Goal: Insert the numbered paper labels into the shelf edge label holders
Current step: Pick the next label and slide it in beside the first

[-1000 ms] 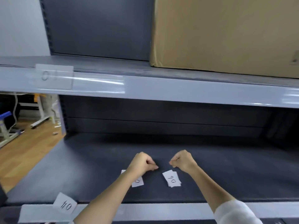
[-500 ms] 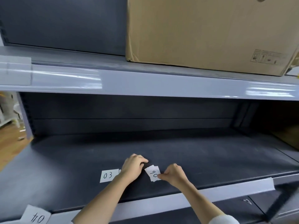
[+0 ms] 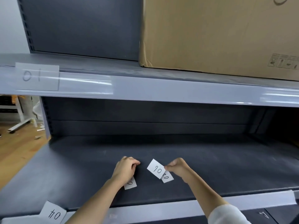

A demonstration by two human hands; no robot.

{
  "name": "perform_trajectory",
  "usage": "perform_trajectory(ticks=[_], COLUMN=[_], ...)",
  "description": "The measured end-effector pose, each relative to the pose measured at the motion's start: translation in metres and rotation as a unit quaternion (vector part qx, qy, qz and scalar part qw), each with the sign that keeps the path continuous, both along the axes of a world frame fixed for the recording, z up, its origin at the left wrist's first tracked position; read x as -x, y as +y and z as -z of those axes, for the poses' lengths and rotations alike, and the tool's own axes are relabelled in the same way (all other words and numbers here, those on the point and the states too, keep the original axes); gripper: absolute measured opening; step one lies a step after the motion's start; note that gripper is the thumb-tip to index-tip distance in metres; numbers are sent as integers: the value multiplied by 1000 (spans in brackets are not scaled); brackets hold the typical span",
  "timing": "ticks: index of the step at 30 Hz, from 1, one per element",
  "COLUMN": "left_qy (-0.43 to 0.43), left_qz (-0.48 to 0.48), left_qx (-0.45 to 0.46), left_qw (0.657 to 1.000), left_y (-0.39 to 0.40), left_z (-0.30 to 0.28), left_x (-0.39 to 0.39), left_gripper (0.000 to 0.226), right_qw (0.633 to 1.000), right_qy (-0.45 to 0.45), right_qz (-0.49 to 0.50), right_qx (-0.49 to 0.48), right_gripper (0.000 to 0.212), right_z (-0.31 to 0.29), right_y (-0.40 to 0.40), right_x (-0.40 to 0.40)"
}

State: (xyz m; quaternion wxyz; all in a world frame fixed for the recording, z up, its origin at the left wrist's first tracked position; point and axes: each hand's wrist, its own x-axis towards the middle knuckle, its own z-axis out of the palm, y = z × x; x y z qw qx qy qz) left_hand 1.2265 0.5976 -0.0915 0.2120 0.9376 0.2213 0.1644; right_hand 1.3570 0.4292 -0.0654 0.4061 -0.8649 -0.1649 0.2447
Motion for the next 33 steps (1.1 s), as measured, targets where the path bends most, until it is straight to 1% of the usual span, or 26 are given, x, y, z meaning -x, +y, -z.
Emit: perform_trajectory(ticks=[1,3,6,7,9,10,13,14,16,18,20,22,24,25,27,29,31,33], left_qy=[0,0,-5,-7,-8,-6,-5,-7,-11,-12,-12,-12,-10,-10,-8,-6,-3,-2], left_qz=[-7,-21,-39,-43,-48,-49,-48,-46,-40,-36,-38,-43,-46,-48,-51,-54,-54,-55], left_qx=[-3,-3,7,10,12,13,14,14,12,10,11,14,17,18,20,21,19,17], left_qw=[1000,1000,999,999,999,999,999,999,999,999,999,999,999,999,998,998,998,998], left_y=[3,10,19,21,23,23,21,19,16,15,16,18,19,20,20,21,21,21], left_z=[0,-1,-1,-1,-1,-1,-2,-2,-1,-2,-2,-2,-1,-1,-1,0,0,0], left_x=[3,10,18,20,21,21,19,18,16,16,17,19,20,21,22,23,24,26], left_gripper=[32,32,31,31,30,30,30,30,30,30,30,30,30,30,30,30,30,29], right_qw=[1000,999,996,994,990,989,983,980,967,954,943,933,930,931,927,927,928,927], right_qy=[1,-6,-60,-74,-90,-93,-115,-128,-152,-168,-179,-202,-212,-212,-225,-220,-198,-175], right_qz=[-12,-26,-15,-9,-4,0,-29,-57,-124,-168,-191,-198,-190,-187,-191,-198,-209,-226], right_qx=[4,25,69,79,106,119,141,143,159,184,206,223,234,233,233,230,235,242], right_gripper=[17,19,25,23,11,11,19,24,40,46,39,18,40,37,10,20,25,16], right_z=[0,1,5,5,3,1,-3,-3,1,5,4,2,5,5,2,-1,-3,-6], right_y=[8,22,31,29,21,17,10,11,12,16,18,18,19,19,19,18,16,13], right_x=[1,7,9,8,4,1,-7,-9,-9,-9,-7,-6,-9,-9,-9,-10,-13,-17])
